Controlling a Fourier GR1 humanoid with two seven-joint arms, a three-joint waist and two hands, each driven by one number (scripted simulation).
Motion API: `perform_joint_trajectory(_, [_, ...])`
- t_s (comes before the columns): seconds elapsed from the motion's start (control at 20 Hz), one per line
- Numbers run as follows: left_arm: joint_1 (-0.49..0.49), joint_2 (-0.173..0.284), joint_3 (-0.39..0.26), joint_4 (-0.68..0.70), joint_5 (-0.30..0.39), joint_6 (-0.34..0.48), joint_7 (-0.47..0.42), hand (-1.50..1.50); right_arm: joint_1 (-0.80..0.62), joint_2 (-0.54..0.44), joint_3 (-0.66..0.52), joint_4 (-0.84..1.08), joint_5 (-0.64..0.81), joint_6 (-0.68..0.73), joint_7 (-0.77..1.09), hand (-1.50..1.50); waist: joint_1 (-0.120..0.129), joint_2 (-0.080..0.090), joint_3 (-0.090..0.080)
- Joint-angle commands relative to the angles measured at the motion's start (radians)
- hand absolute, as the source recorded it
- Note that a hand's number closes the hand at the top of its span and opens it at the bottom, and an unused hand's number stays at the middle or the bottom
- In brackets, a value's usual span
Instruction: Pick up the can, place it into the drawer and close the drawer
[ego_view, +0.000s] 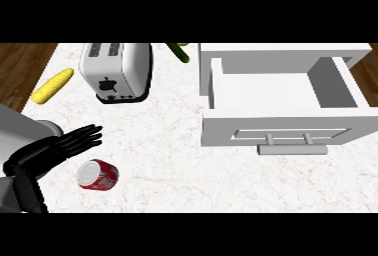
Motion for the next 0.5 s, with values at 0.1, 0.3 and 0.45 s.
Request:
perform_joint_trajectory(0.1, [-0.034, -0.024, 0.046, 0.126, -0.237, -0.059, -0.252, -1.50, 0.034, 0.029, -0.028, -0.044, 0.002, 0.047, 0.001, -1.50, -0.004, 0.000, -0.001])
perform_joint_trajectory(0.3, [-0.079, 0.009, 0.031, 0.255, -0.343, -0.045, -0.375, -1.50, -0.028, 0.014, -0.028, -0.001, 0.001, 0.029, 0.017, -1.50, -0.006, 0.004, -0.002])
perform_joint_trajectory(0.45, [-0.015, 0.004, -0.025, 0.221, -0.409, -0.017, -0.471, -1.50, -0.048, -0.012, -0.046, 0.014, -0.031, 0.029, 0.037, -1.50, 0.000, 0.003, -0.002])
